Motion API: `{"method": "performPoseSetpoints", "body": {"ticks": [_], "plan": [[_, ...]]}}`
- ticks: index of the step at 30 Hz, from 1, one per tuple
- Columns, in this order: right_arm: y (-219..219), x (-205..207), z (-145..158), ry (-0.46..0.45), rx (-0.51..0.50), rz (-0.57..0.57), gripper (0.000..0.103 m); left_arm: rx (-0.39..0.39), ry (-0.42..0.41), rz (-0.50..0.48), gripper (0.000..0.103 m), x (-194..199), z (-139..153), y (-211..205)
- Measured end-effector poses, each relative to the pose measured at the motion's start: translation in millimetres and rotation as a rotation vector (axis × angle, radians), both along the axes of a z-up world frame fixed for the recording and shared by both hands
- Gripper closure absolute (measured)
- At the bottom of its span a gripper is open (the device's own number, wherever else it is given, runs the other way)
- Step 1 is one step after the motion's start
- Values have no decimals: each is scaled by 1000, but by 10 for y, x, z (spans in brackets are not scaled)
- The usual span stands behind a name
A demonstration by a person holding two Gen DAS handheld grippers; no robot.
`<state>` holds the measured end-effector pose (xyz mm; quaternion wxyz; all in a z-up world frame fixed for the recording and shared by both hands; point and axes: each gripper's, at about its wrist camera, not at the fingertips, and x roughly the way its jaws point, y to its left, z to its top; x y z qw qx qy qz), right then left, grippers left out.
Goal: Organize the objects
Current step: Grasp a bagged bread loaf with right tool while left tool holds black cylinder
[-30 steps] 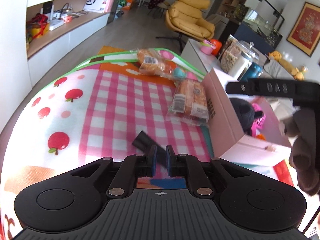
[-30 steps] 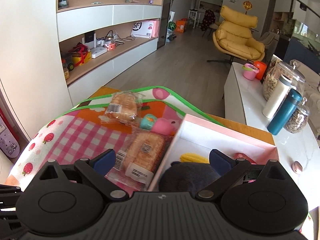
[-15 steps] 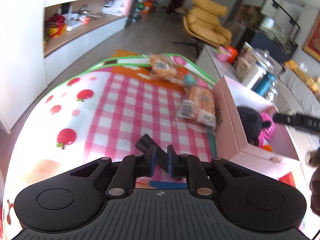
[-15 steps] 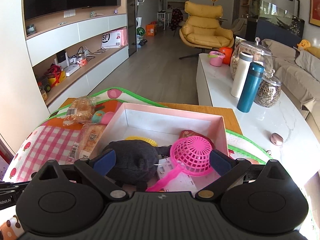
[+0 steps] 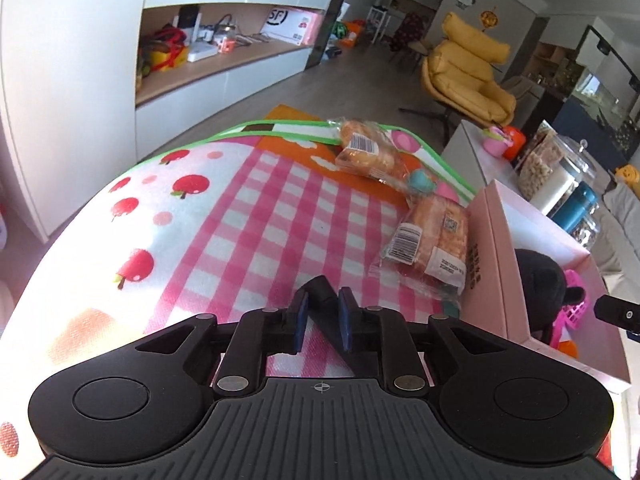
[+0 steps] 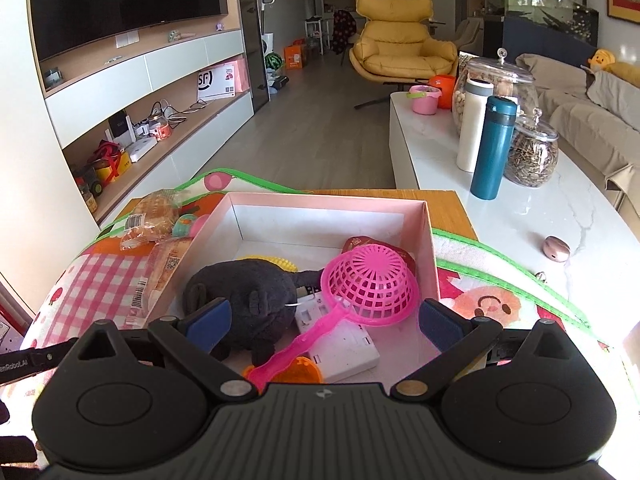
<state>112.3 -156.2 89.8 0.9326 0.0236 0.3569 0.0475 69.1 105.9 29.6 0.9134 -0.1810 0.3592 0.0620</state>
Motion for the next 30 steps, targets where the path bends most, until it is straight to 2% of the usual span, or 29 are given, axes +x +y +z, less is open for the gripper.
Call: {"method": "performPoseSetpoints", "body": {"ticks": [2,7,10,11,13,14,17,20,21,25,30], "plan": [[-37,-9,-29,8,0,-8,3,48,-11,-22,78,-14,6,-64],[-102,-50,-82,17,-4,-19,3,113,-15,-91,78,-128,17,-170],[-91,-33,-98,23,10,-17,3,99,-8,-115,78,-64,10,-230],[-73,-25,-101,26,16,-14,3,88,0,-118,76,-10,3,-238],[-26,-26,-99,26,22,-2,3,79,30,-138,65,151,-46,-279],[1,-35,-96,24,21,4,3,73,45,-148,62,240,-89,-302],[69,-68,-76,19,14,17,3,127,39,-177,57,314,-89,-400],[95,-96,-41,9,-3,16,3,177,-1,-242,62,226,-121,-404],[105,-84,-19,7,-10,13,3,174,-23,-276,66,176,-130,-384],[306,85,133,-9,-30,49,3,115,-53,-351,66,-18,-136,-167],[1023,540,266,13,-73,191,3,4,-66,-391,66,-225,-51,212]]}}
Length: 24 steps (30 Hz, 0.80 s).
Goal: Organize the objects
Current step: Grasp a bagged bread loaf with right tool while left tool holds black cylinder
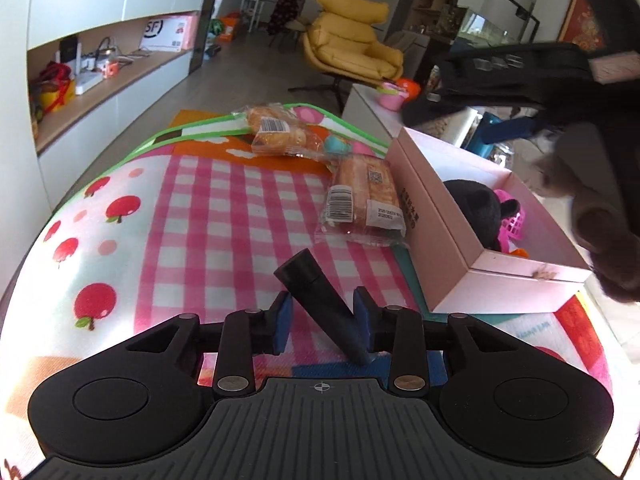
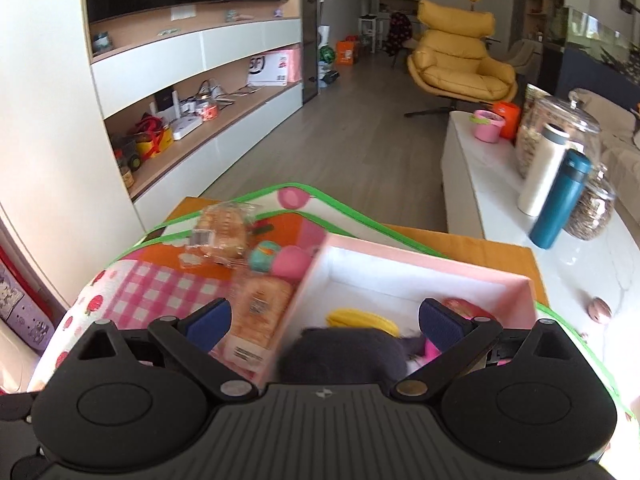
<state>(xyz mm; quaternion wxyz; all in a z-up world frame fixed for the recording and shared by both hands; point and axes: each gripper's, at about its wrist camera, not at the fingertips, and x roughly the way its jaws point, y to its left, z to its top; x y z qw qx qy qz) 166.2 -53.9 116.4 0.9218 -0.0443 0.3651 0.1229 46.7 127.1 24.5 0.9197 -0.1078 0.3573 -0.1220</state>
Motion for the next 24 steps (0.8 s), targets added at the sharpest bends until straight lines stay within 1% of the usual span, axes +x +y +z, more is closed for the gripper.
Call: {"method": "performPoseSetpoints", "body": {"ticks": [4,8,9,11,14,15,17,18,19,20,21,24], "plan": [[637,549,-91,92,-17,68,3,-42,4,-21,66,-142,-34,162],[1185,1075,-294,113,-82,74,3,-103,22,12,67,-139,-101,287],[1294,1195,-356,128,-91,76,3,-99,24,18,79,-134,-110,286],[1458,1405,-480,167,-90,82,3,-119,25,29,79,-129,-120,297],[1599,1664,-682,212,-84,59,3,-134,27,39,79,-142,-120,293],[1610,1719,-740,229,-76,51,5,-139,29,41,79,-144,-122,296],[1638,1754,-789,223,-92,41,16,-139,28,42,79,-146,-117,291],[1643,1742,-792,216,-110,50,33,-139,27,44,79,-148,-114,286],[1641,1719,-781,206,-132,58,45,-139,27,47,79,-136,-116,280],[1624,1690,-757,199,-149,71,47,-139,27,49,79,-132,-116,277],[1591,1666,-719,198,-147,79,52,-138,26,52,79,-129,-117,271],[1417,1547,-568,197,-105,66,58,-139,26,58,79,-131,-116,266]]}}
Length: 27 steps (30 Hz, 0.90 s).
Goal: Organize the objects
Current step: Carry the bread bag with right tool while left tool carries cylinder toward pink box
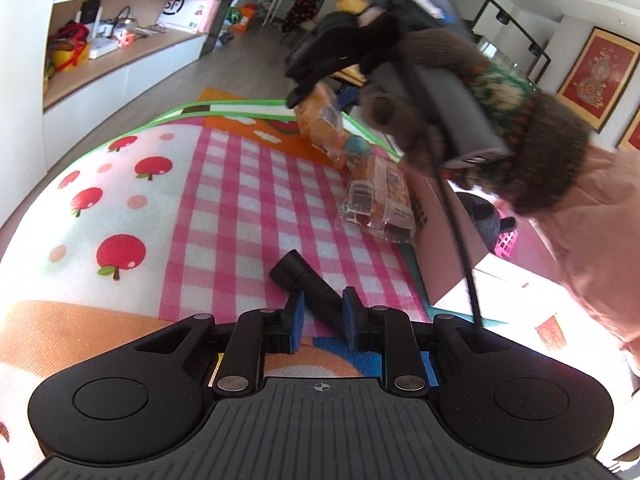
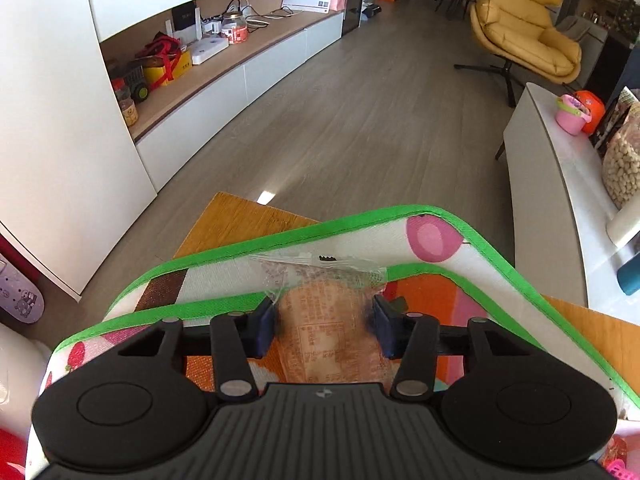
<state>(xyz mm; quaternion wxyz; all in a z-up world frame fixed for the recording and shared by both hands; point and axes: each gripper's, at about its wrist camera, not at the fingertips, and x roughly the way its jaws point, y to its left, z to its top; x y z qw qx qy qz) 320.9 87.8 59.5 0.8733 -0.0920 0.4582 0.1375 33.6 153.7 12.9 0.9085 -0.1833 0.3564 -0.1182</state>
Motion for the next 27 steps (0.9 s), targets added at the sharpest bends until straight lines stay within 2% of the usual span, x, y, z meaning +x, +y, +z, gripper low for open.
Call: {"method": "performPoseSetpoints", "body": {"ticks": [4,9,12,15,18,22,25,27], "plan": [[-334,-366,313,-22,78,23,63,-21,24,25,81,2,13,9],[-871,-1092,761,-98,158,58,63,-48,34,74,84,58,98,-5],[-1193,-1580,972,-177,185,78,64,24,37,101,84,173,163,-120],[-1527,-1986,1166,-261,206,48,64,90,51,92,84,274,172,-275],[-1859,-2311,1312,-337,205,4,64,180,21,89,77,276,160,-426],[-2273,-2588,1296,-349,161,-55,64,225,21,85,76,297,175,-509],[-2505,-2759,1106,-321,91,-105,64,219,40,75,75,371,175,-539],[-2635,-2867,925,-278,47,-142,64,241,47,60,69,446,157,-588]]}}
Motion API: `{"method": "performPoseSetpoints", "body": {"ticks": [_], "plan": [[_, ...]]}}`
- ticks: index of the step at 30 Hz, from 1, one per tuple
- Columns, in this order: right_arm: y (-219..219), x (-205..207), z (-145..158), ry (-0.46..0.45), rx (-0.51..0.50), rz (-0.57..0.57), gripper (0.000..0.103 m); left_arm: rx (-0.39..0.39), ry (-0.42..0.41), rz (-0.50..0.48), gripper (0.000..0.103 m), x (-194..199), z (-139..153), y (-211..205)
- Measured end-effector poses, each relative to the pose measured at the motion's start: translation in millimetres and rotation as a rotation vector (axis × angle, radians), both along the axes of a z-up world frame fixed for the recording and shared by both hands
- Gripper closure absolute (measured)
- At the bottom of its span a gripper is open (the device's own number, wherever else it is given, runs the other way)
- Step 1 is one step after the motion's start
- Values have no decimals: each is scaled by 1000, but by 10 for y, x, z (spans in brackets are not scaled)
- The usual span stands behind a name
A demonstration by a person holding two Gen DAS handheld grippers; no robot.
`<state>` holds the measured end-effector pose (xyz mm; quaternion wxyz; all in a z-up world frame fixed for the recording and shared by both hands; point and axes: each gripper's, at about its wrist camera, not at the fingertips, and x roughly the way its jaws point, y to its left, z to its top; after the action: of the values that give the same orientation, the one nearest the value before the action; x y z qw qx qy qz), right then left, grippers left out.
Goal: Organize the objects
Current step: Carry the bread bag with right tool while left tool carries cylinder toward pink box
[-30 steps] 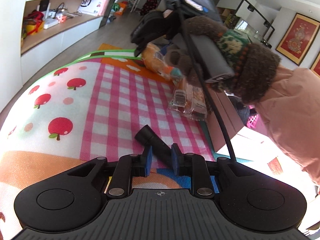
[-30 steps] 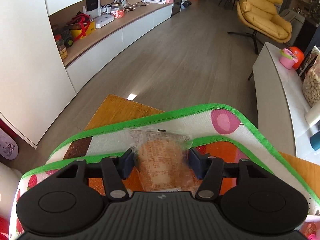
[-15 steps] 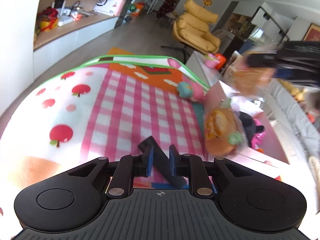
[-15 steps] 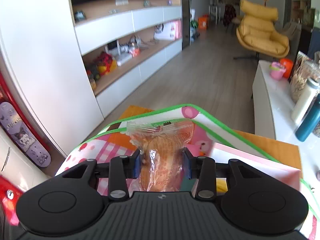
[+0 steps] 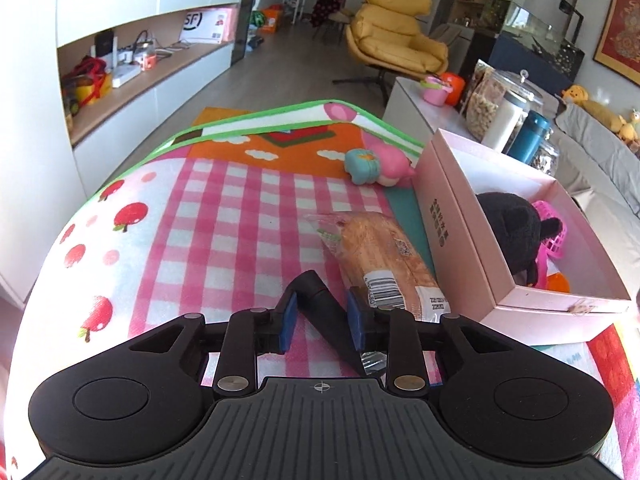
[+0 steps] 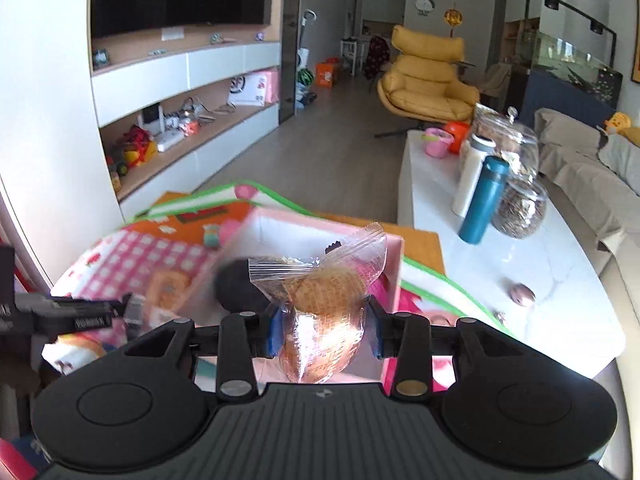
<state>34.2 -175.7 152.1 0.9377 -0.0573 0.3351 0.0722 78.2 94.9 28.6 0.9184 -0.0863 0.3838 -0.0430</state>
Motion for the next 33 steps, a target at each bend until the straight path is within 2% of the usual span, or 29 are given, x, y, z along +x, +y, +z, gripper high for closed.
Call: {"method": "performPoseSetpoints", "body": {"ticks": [2,4,8,10,12,14,16,18,21,25,29,33], "plan": [[-100,-106,-177,55,-14,-21,64,27,11,-17,62,85,-34,-38],[-143,-211,-339,106,-21,-20,64,35,20,-26,58,142,-64,-49],[-43,-372,-658,189,-30,22,61,74,-4,-52,61,97,-74,-106],[97,-426,-767,183,-49,53,52,54,-17,-82,68,26,-80,-79],[261,-456,-850,189,-21,103,40,39,-7,-134,73,-50,-70,-38],[337,-443,-878,201,29,142,31,48,14,-189,78,-145,-50,-15],[397,-436,-891,182,13,161,20,78,26,-242,79,-238,-51,-23],[416,-398,-930,180,-5,163,16,122,11,-272,79,-298,-66,-62],[415,-320,-1014,193,-11,157,11,155,-5,-267,79,-303,-88,-135],[475,-276,-1057,167,-25,190,8,135,-22,-247,80,-291,-102,-125],[487,-226,-1087,158,-62,215,8,146,-7,-290,80,-416,-70,-131],[394,-203,-1074,175,-31,244,6,127,12,-345,80,-654,-58,-161]]}}
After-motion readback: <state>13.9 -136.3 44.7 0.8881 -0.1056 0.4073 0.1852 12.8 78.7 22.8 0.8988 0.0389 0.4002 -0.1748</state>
